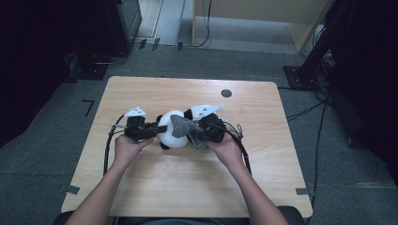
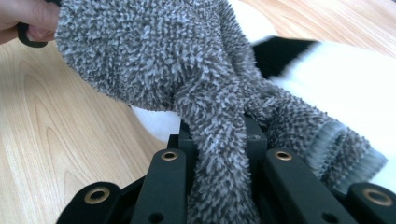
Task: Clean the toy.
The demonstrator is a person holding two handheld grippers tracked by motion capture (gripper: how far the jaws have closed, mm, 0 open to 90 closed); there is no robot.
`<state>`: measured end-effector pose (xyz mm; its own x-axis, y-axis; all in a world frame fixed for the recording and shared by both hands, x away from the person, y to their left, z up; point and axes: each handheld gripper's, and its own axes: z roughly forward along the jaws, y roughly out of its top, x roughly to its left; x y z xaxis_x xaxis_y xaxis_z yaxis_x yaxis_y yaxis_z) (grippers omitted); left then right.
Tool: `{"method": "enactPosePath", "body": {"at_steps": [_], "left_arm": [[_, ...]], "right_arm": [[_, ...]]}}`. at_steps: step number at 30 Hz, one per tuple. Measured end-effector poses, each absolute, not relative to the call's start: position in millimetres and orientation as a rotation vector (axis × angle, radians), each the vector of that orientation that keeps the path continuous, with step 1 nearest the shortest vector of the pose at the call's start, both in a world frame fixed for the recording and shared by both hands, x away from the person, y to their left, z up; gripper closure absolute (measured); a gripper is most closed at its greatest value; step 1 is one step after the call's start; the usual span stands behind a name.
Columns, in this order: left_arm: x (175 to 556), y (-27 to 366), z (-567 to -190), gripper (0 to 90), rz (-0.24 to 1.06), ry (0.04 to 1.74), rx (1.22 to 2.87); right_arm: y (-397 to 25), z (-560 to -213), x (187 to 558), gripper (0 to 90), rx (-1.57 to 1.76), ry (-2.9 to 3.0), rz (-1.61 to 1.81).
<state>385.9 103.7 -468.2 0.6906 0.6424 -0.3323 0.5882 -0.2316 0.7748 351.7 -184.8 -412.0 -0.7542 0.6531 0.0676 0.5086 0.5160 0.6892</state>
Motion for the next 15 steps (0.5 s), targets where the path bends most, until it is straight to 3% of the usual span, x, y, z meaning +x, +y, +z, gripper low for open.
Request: {"method": "enactPosePath", "body": {"at_steps": [15], "left_arm": [[386.8,102.0,-467.3,62.4,0.058,0.976,1.901]], "right_arm": [[-257.3,-407.4,359.4,76.4,1.255,2.366,1.132]]}}
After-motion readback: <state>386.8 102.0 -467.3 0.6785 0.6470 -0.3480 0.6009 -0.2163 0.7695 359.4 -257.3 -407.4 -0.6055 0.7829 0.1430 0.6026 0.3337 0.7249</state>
